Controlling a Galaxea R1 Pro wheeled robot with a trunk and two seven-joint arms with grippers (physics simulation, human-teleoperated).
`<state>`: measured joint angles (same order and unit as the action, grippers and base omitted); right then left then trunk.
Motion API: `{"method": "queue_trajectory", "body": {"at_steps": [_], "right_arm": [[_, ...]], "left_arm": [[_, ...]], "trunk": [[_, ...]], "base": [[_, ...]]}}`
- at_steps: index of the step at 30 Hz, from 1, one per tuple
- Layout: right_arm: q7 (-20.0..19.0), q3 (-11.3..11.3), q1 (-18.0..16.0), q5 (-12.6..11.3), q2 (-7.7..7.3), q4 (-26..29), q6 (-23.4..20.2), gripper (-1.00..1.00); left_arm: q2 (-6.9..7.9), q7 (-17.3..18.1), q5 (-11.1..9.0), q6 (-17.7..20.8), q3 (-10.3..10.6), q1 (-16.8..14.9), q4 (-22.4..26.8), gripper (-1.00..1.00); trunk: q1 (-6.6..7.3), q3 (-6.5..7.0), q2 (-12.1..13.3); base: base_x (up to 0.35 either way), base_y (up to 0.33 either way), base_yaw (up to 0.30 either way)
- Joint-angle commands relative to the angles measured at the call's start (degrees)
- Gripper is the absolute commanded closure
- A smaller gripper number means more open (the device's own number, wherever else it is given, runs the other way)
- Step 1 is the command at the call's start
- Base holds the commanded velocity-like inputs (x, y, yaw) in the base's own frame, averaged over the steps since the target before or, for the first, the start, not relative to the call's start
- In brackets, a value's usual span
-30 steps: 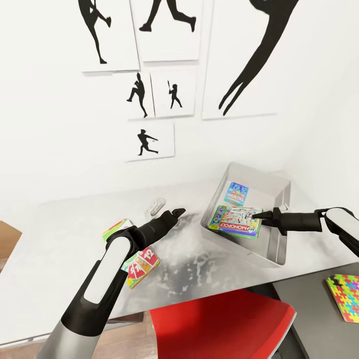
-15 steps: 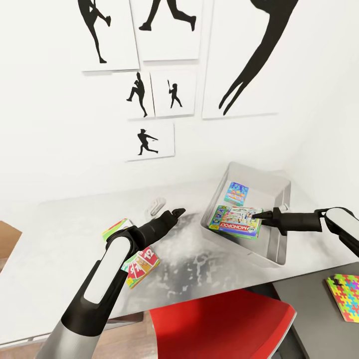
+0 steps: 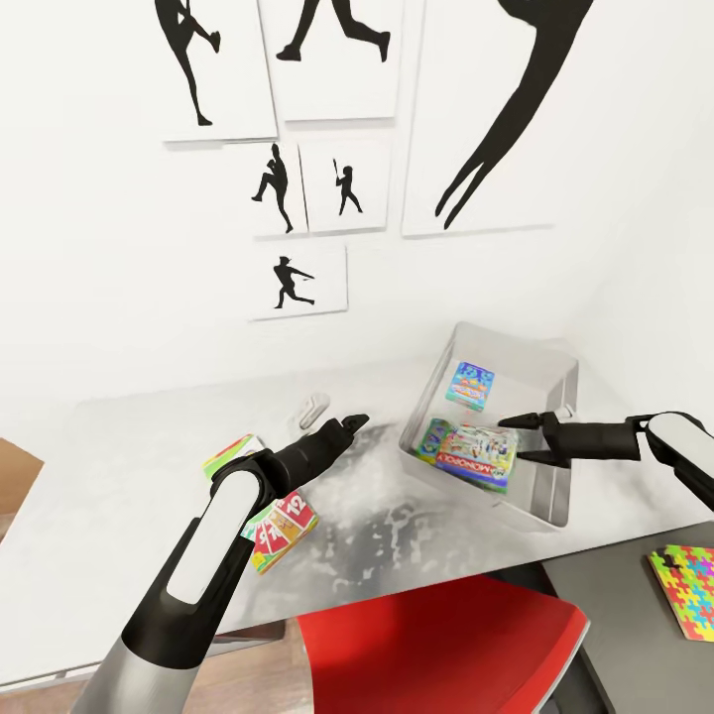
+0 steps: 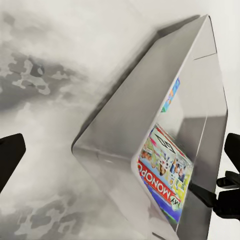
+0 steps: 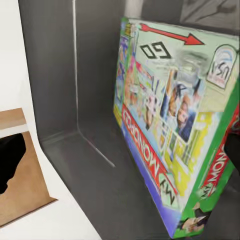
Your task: Put all the toys in the child's room - the three board games (two on the bed and one on the table), the two jigsaw puzzles on the table, and the tennis ball on the table - inside the toy box on the table in the child's room.
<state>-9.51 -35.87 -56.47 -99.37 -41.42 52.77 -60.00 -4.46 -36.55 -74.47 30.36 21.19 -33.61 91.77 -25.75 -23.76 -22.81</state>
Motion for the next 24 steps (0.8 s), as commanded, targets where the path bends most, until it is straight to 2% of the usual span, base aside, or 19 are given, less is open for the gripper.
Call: {"method": "queue_trajectory", "body": {"at_steps": [1, 24], "right_arm": [[-0.6, -0.3, -0.1, 0.4, -0.07, 0.0, 0.0, -1.00], [-0.5, -0.2, -0.7, 0.3, -0.25, 0.1, 0.0, -1.00]], "left_arm": [[-0.02, -0.5, -0.5, 0.0, 0.0, -0.1, 0.1, -1.00], [-0.02, -0.5, -0.5, 0.0, 0.0, -0.1, 0.1, -1.00]], "trunk": [[-0.03, -0.10, -0.1], [-0.03, -0.10, -0.1]], "base": [[0.000, 0.000, 0.000], [0.000, 0.000, 0.000]]}}
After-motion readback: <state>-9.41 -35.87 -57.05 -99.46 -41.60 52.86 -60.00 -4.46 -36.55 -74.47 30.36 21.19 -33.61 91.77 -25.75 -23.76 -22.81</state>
